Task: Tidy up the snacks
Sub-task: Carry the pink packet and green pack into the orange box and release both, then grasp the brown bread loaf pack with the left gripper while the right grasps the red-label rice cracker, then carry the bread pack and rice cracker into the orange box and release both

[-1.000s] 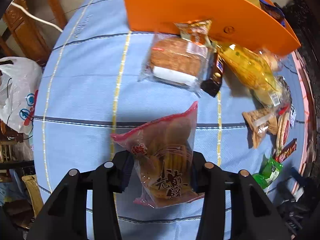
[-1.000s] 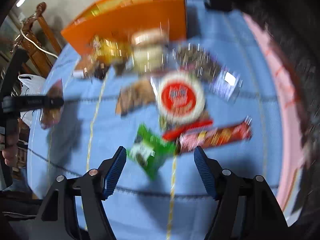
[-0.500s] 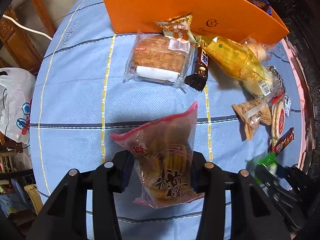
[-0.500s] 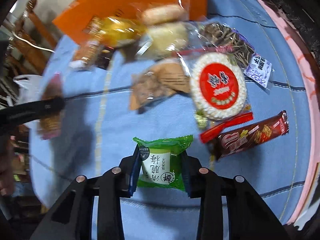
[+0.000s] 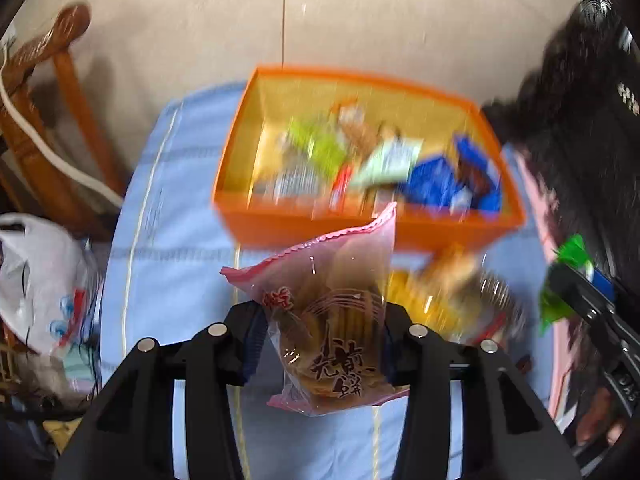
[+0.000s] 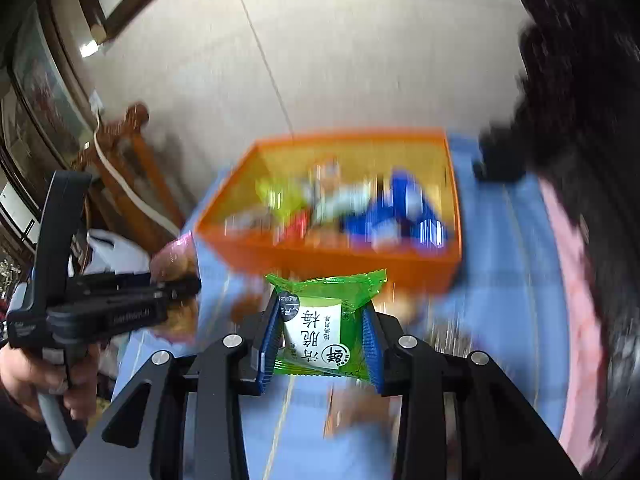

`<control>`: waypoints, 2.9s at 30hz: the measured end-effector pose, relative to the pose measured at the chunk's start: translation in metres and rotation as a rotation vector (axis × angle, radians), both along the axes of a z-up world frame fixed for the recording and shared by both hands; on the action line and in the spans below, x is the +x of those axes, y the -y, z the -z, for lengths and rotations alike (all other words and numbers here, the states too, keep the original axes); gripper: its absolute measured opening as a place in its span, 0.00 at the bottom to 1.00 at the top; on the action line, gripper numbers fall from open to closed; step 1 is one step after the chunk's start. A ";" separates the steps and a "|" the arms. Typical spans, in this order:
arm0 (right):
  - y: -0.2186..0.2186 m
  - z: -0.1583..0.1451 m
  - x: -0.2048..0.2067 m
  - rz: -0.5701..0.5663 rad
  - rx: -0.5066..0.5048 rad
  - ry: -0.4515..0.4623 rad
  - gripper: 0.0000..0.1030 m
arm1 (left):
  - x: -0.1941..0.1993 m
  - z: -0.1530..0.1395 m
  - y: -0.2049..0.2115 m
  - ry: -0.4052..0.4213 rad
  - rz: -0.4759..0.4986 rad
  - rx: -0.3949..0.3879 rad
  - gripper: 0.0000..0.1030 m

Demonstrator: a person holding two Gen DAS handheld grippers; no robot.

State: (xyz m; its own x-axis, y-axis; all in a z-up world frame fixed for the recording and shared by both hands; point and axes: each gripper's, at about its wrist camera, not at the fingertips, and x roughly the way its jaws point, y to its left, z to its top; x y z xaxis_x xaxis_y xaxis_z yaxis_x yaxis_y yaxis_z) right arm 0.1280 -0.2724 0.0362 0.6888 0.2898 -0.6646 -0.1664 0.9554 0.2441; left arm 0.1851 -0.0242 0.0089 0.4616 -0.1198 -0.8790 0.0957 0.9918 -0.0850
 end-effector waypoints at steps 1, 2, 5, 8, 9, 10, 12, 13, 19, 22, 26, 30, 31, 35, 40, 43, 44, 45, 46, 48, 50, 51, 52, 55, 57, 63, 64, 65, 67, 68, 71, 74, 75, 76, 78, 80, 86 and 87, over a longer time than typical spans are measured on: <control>0.001 -0.004 0.013 0.005 0.010 0.012 0.35 | 0.013 -0.007 0.005 0.022 0.003 0.013 0.43; 0.003 -0.010 0.026 0.011 0.020 0.020 0.35 | 0.023 -0.012 0.009 0.038 0.004 0.025 0.43; 0.002 -0.005 0.081 0.036 0.037 0.001 0.36 | 0.064 -0.021 0.021 0.048 0.012 0.000 0.43; -0.004 0.009 0.112 0.069 0.028 -0.024 0.51 | 0.108 -0.010 0.033 0.047 0.011 0.011 0.57; -0.002 0.014 0.117 0.112 0.001 -0.031 0.55 | 0.113 -0.007 0.031 0.046 -0.015 0.037 0.71; 0.002 0.016 0.117 0.149 -0.006 -0.025 0.69 | 0.115 -0.005 0.026 0.061 -0.050 0.054 0.80; 0.013 0.021 0.108 0.179 0.024 0.014 0.90 | 0.110 -0.001 0.014 0.111 -0.072 0.029 0.96; 0.018 0.024 0.103 0.177 0.034 0.019 0.92 | 0.107 0.001 0.009 0.120 -0.076 0.028 0.96; 0.037 0.046 0.063 0.161 0.023 -0.014 0.92 | 0.074 0.025 -0.013 0.069 -0.074 0.050 0.96; 0.049 0.058 0.032 0.184 0.026 -0.045 0.94 | 0.045 0.036 -0.019 0.047 -0.063 0.057 0.96; 0.068 0.078 -0.005 0.219 0.034 -0.119 0.95 | 0.015 0.060 -0.022 -0.020 -0.050 0.046 0.96; 0.079 0.097 -0.031 0.232 0.084 -0.205 0.95 | -0.004 0.094 -0.020 -0.107 -0.062 0.075 0.96; 0.080 0.099 -0.035 0.232 0.094 -0.210 0.95 | -0.004 0.100 -0.019 -0.125 -0.064 0.071 0.96; 0.078 0.097 -0.049 0.231 0.069 -0.183 0.95 | 0.000 0.121 -0.009 -0.163 -0.047 0.094 0.96; 0.084 0.100 -0.055 0.236 0.080 -0.203 0.95 | 0.020 0.148 0.008 -0.212 -0.007 0.129 0.96; 0.091 0.105 -0.059 0.258 0.077 -0.222 0.95 | 0.028 0.159 0.015 -0.228 0.030 0.115 0.96; 0.094 0.107 -0.059 0.267 0.076 -0.230 0.95 | 0.029 0.162 0.016 -0.232 0.041 0.117 0.93; 0.097 0.110 -0.060 0.276 0.077 -0.240 0.95 | 0.029 0.168 0.017 -0.242 0.047 0.130 0.80; 0.099 0.113 -0.060 0.284 0.077 -0.251 0.95 | 0.029 0.172 0.014 -0.241 0.042 0.146 0.78; 0.101 0.118 -0.059 0.292 0.075 -0.262 0.95 | 0.024 0.171 0.009 -0.221 0.037 0.134 0.76; 0.100 0.123 -0.057 0.289 0.067 -0.276 0.95 | 0.015 0.168 0.006 -0.208 0.030 0.172 0.75; 0.098 0.124 -0.056 0.282 0.063 -0.282 0.95 | 0.008 0.164 0.001 -0.205 0.018 0.162 0.75; 0.097 0.125 -0.055 0.272 0.061 -0.286 0.95 | 0.002 0.160 -0.005 -0.211 0.008 0.127 0.75; 0.088 0.130 -0.050 0.241 0.015 -0.303 0.95 | -0.019 0.149 -0.018 -0.220 -0.015 0.053 0.76; 0.078 0.135 -0.047 0.206 -0.042 -0.311 0.95 | -0.031 0.148 -0.025 -0.248 -0.024 0.014 0.76; 0.042 0.161 -0.045 0.040 -0.234 -0.354 0.95 | -0.061 0.156 -0.026 -0.290 -0.014 -0.016 0.76; 0.039 0.168 -0.044 0.033 -0.280 -0.357 0.95 | -0.059 0.157 -0.025 -0.295 -0.015 -0.019 0.76; 0.037 0.176 -0.042 0.025 -0.316 -0.365 0.95 | -0.062 0.158 -0.025 -0.297 -0.016 -0.019 0.76; 0.038 0.189 -0.037 0.028 -0.337 -0.401 0.95 | -0.065 0.157 -0.022 -0.294 -0.006 -0.013 0.76; 0.042 0.191 -0.036 0.025 -0.292 -0.405 0.95 | -0.067 0.155 -0.021 -0.296 0.000 -0.012 0.76; 0.051 0.200 -0.035 -0.016 -0.183 -0.465 0.73 | -0.062 0.147 -0.005 -0.290 0.005 -0.026 0.76; 0.055 0.192 -0.041 -0.018 -0.147 -0.459 0.69 | -0.062 0.134 -0.001 -0.256 0.015 -0.016 0.76; 0.057 0.187 -0.044 -0.018 -0.107 -0.451 0.69 | -0.062 0.131 0.001 -0.254 0.018 -0.021 0.76; 0.059 0.180 -0.046 -0.019 -0.072 -0.435 0.69 | -0.060 0.126 0.002 -0.254 0.020 -0.027 0.76; 0.060 0.163 -0.051 -0.011 -0.051 -0.392 0.69 | -0.063 0.121 0.002 -0.246 0.024 -0.034 0.76; 0.058 0.147 -0.053 -0.017 -0.025 -0.353 0.69 | -0.067 0.112 0.005 -0.227 0.033 -0.035 0.76; 0.046 0.103 -0.048 -0.008 -0.002 -0.228 0.69 | -0.051 0.074 0.012 -0.148 0.063 -0.029 0.76; 0.043 0.094 -0.043 -0.005 0.005 -0.199 0.69 | -0.047 0.064 0.013 -0.118 0.071 -0.027 0.76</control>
